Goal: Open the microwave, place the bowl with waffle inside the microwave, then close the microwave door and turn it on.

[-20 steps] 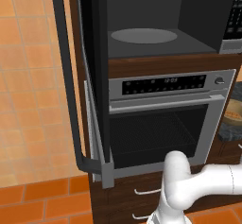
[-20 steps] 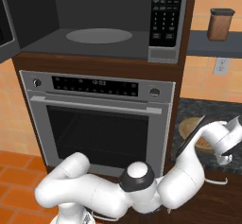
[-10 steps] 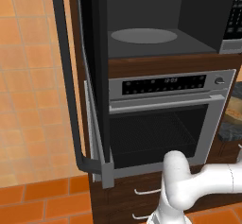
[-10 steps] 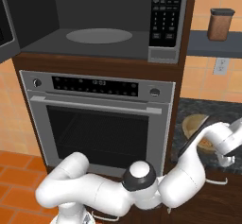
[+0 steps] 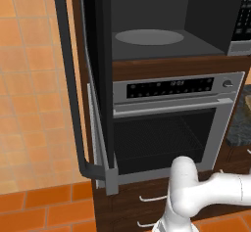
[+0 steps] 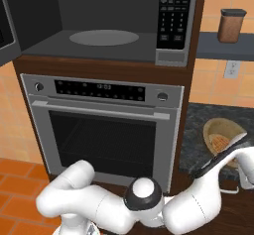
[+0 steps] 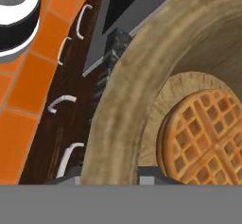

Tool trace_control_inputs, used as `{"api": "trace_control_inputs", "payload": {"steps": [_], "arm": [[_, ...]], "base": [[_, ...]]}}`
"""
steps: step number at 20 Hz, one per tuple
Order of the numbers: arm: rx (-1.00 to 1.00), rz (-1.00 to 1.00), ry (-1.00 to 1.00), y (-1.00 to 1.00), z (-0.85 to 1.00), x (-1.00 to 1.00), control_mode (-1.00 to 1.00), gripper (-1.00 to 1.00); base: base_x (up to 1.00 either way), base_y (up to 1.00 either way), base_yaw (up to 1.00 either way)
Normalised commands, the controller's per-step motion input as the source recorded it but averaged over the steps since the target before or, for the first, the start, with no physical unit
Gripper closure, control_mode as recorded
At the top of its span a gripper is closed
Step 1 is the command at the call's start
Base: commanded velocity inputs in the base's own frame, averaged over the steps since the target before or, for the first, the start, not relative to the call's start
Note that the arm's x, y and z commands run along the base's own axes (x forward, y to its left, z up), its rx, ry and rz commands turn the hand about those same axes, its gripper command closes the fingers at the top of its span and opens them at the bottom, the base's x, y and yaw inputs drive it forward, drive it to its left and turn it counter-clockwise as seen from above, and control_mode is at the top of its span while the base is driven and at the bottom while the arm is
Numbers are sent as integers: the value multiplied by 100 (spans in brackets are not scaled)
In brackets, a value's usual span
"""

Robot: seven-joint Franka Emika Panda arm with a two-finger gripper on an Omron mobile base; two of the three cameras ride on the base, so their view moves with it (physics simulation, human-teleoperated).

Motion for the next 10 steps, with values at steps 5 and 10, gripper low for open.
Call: {"api": "trace_control_inputs", "payload": {"steps": [5,10], "arm": [[-7,-27,-3,32,10,-99,-100,100],[-15,-31,0,57,3,-84,-100,100]], "base": [[0,0,0],[0,0,0]]}}
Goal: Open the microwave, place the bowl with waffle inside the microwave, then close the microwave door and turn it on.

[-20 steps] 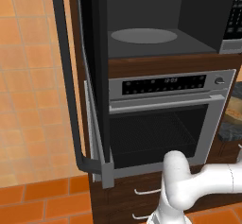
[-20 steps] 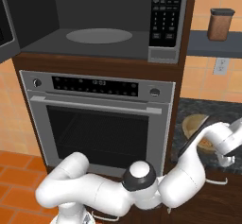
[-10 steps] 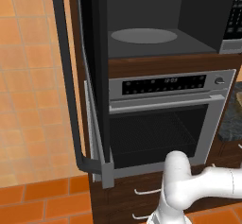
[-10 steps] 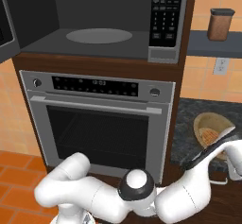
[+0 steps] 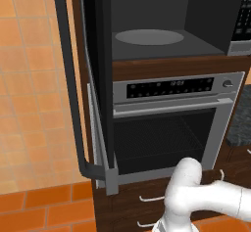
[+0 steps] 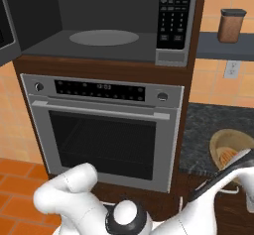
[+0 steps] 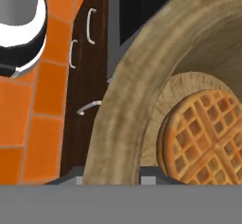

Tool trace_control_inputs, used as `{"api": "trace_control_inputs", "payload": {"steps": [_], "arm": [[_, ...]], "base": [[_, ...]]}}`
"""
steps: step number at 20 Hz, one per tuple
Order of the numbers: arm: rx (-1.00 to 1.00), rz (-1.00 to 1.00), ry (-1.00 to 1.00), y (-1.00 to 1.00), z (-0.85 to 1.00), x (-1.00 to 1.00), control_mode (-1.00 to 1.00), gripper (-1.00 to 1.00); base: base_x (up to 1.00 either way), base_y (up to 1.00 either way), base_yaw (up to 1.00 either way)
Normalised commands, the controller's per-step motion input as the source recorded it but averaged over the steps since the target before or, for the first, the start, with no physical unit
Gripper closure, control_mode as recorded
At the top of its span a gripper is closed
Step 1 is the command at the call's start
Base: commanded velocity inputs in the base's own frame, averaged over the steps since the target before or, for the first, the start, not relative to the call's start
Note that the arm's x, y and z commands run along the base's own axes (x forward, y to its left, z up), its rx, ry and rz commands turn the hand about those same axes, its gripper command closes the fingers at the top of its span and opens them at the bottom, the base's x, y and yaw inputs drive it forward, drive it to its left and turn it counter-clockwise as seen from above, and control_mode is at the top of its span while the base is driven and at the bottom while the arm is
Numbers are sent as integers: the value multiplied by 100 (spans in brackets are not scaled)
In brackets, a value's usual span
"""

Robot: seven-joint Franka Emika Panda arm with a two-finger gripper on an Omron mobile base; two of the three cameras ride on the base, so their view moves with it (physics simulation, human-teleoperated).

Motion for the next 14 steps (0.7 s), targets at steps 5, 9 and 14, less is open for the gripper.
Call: {"api": "trace_control_inputs", "payload": {"steps": [5,9,14], "arm": [[-20,-29,-1,93,6,-69,-100,100],[-24,-32,0,100,1,-69,-100,100],[-23,-33,0,100,1,-68,-100,100]], "base": [[0,0,0],[0,0,0],[0,0,0]]}}
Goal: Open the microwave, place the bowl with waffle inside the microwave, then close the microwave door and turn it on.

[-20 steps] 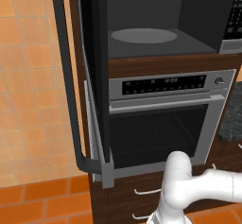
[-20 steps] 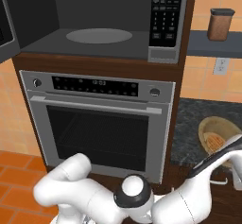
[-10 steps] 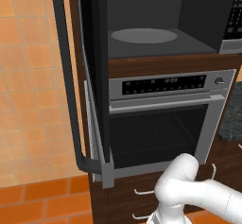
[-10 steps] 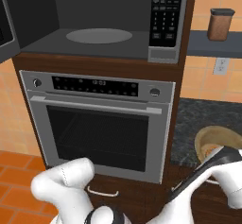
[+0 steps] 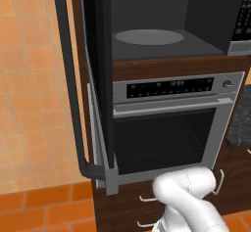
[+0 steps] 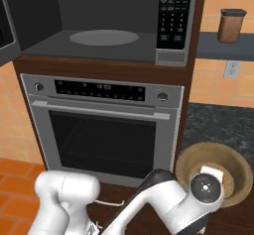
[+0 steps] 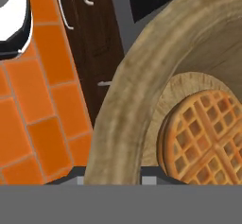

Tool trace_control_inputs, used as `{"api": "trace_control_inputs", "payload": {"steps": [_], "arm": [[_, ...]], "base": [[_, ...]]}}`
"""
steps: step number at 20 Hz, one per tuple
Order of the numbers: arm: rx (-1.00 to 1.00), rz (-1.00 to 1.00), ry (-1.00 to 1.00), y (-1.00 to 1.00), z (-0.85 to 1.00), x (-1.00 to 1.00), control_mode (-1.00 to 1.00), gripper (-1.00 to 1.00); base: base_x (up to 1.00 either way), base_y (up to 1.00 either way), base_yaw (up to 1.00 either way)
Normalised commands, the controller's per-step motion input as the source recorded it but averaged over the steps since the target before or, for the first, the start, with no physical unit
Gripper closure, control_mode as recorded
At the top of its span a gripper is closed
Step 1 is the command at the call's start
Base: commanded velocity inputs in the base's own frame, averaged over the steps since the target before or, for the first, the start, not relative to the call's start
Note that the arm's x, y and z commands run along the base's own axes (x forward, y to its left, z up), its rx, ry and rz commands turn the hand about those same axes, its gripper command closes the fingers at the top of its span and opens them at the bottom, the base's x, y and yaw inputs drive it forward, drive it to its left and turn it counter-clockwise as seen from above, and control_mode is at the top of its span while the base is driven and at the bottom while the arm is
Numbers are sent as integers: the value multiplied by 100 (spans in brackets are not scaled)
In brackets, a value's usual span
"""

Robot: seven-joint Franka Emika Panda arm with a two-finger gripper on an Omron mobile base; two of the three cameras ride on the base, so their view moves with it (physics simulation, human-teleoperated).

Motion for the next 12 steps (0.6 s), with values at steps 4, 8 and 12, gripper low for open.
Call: {"api": "trace_control_inputs", "payload": {"steps": [4,8,12], "arm": [[-18,-31,-4,97,11,-77,-100,100],[-17,-30,-2,93,10,-74,-100,100],[-20,-31,0,95,5,-65,-100,100]], "base": [[0,0,0],[0,0,0],[0,0,0]]}}
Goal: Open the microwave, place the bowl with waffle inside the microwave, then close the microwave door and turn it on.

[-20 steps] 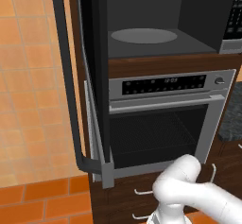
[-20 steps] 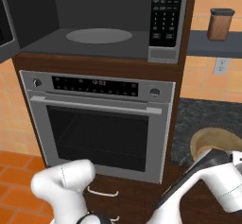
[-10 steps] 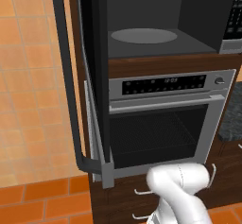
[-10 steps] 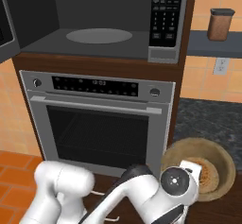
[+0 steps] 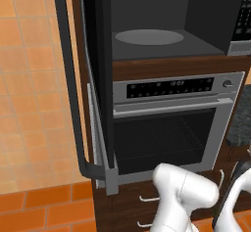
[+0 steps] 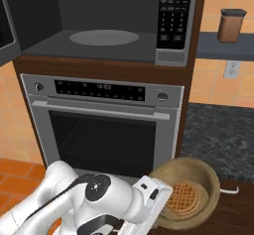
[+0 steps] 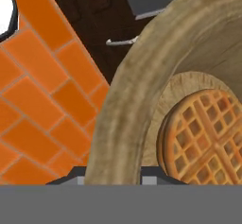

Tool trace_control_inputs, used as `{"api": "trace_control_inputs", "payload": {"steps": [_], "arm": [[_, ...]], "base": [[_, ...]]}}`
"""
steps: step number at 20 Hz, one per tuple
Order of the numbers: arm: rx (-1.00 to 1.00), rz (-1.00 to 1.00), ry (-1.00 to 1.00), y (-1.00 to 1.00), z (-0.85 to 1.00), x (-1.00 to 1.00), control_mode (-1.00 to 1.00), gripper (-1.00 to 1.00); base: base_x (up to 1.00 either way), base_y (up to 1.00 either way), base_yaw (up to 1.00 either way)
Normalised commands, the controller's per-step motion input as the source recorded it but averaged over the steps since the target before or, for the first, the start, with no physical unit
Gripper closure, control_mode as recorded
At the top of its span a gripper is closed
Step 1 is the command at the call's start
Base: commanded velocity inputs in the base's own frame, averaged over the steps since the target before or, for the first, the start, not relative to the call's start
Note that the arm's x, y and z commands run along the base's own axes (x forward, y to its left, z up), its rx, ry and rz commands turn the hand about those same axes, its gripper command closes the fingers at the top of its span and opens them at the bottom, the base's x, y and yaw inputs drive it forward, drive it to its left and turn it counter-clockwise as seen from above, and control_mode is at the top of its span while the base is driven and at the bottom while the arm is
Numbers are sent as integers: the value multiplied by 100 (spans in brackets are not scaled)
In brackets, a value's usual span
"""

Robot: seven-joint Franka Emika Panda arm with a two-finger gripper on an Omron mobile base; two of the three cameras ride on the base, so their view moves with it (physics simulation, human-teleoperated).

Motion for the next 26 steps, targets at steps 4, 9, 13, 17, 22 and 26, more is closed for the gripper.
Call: {"api": "trace_control_inputs", "payload": {"steps": [4,9,13,17,22,26], "arm": [[-13,-29,-2,76,19,-71,-100,100],[-1,-4,-12,65,72,-57,-100,100],[0,0,-31,74,88,-18,-100,100],[-1,2,-29,95,79,-3,-100,100],[-14,23,-18,69,56,-2,-100,100],[-16,43,-21,46,49,-14,-100,100]], "base": [[0,0,0],[0,0,0],[0,0,0],[0,0,0],[0,0,0],[0,0,0]]}}
